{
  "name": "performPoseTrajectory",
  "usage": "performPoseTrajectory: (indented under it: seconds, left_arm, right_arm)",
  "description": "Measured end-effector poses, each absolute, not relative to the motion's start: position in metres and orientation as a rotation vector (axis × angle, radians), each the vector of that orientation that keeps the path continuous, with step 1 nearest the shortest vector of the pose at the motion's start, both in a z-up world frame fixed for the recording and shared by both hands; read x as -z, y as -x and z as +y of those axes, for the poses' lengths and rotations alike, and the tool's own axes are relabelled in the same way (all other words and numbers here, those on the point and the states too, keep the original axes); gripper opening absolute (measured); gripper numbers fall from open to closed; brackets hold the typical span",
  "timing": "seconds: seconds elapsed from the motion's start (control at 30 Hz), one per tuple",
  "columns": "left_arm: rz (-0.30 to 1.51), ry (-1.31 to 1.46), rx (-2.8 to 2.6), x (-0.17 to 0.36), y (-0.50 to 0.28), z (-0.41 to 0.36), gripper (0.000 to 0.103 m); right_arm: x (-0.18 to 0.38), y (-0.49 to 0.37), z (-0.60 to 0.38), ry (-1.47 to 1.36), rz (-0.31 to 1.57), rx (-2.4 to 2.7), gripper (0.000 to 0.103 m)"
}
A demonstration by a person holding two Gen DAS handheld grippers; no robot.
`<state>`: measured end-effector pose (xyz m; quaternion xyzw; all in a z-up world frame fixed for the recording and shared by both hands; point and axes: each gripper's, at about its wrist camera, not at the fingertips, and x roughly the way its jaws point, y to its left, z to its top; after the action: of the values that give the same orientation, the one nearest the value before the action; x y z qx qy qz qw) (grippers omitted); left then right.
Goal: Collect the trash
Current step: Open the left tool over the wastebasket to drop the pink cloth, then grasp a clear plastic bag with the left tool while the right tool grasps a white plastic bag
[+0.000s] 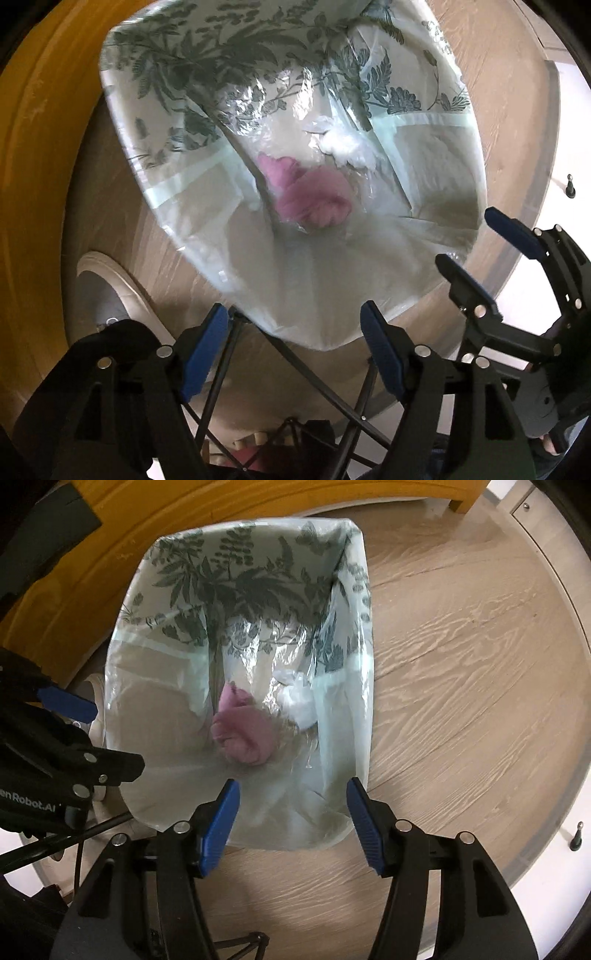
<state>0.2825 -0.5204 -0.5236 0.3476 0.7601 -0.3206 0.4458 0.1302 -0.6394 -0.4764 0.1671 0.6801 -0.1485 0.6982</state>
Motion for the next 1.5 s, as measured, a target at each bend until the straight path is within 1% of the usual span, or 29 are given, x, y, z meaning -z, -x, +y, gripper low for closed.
performPoseTrajectory:
  seconds: [0.1, 0.2, 0.3, 0.4, 0.43, 0.47, 0.5, 0.53, 0.7, 0.8, 0.87, 0.97, 1.1, 1.17, 1.3, 1.37, 1.5]
  left_arm:
    - [1.851, -0.844, 0.796, 0.509, -0.286, -0.519, 0.075]
    - [1.833, -0.820, 0.787, 0.498, -0.292, -0.517, 0.075]
    - [1.788, -0.762, 0.756, 0.472, -0.307, -0.510, 0.075]
    - [1.627, -0.693, 0.756, 0.418, -0.328, -0.499, 0.075]
    - [1.583, -0.674, 0.760, 0.404, -0.334, -0.496, 0.076]
    - [1.526, -0.640, 0.765, 0.382, -0.342, -0.489, 0.080]
    - [1.493, -0.610, 0.772, 0.368, -0.348, -0.484, 0.085]
    - [1.447, -0.561, 0.793, 0.346, -0.357, -0.475, 0.086]
    - [1.286, -0.404, 0.807, 0.263, -0.401, -0.429, 0.087]
    - [1.198, -0.332, 0.800, 0.223, -0.423, -0.400, 0.087]
    - [1.112, -0.294, 0.784, 0.193, -0.439, -0.375, 0.087]
    - [0.960, -0.258, 0.761, 0.157, -0.461, -0.332, 0.094]
    - [0.723, -0.204, 0.708, 0.135, -0.488, -0.258, 0.094]
    - [0.667, -0.153, 0.658, 0.133, -0.504, -0.221, 0.094]
    - [0.647, -0.033, 0.561, 0.129, -0.540, -0.150, 0.094]
    - [0.636, 0.014, 0.484, 0.127, -0.558, -0.116, 0.094]
    - [0.690, 0.139, 0.425, 0.133, -0.590, -0.070, 0.095]
  right_arm:
    - [0.465, -0.127, -0.641, -0.383, 1.494, 0.342, 0.058]
    - [0.454, -0.130, -0.643, -0.347, 1.500, 0.357, 0.058]
    - [0.429, -0.134, -0.640, -0.298, 1.481, 0.371, 0.058]
    - [0.395, -0.145, -0.640, -0.253, 1.425, 0.390, 0.059]
    - [0.377, -0.152, -0.639, -0.220, 1.391, 0.408, 0.062]
    - [0.365, -0.158, -0.639, -0.198, 1.367, 0.422, 0.064]
    - [0.356, -0.164, -0.638, -0.179, 1.346, 0.437, 0.068]
    - [0.335, -0.175, -0.636, -0.146, 1.306, 0.461, 0.070]
    - [0.265, -0.214, -0.619, -0.080, 1.138, 0.469, 0.070]
    - [0.218, -0.241, -0.597, -0.046, 1.023, 0.457, 0.070]
    - [0.199, -0.256, -0.583, -0.023, 0.976, 0.442, 0.073]
    - [0.169, -0.280, -0.554, 0.029, 0.893, 0.410, 0.074]
    - [0.142, -0.315, -0.517, 0.044, 0.783, 0.361, 0.074]
    - [0.134, -0.335, -0.496, 0.034, 0.735, 0.322, 0.074]
    - [0.131, -0.370, -0.454, 0.047, 0.710, 0.264, 0.074]
    - [0.135, -0.391, -0.427, 0.102, 0.705, 0.241, 0.074]
    - [0.138, -0.426, -0.393, 0.069, 0.690, 0.200, 0.074]
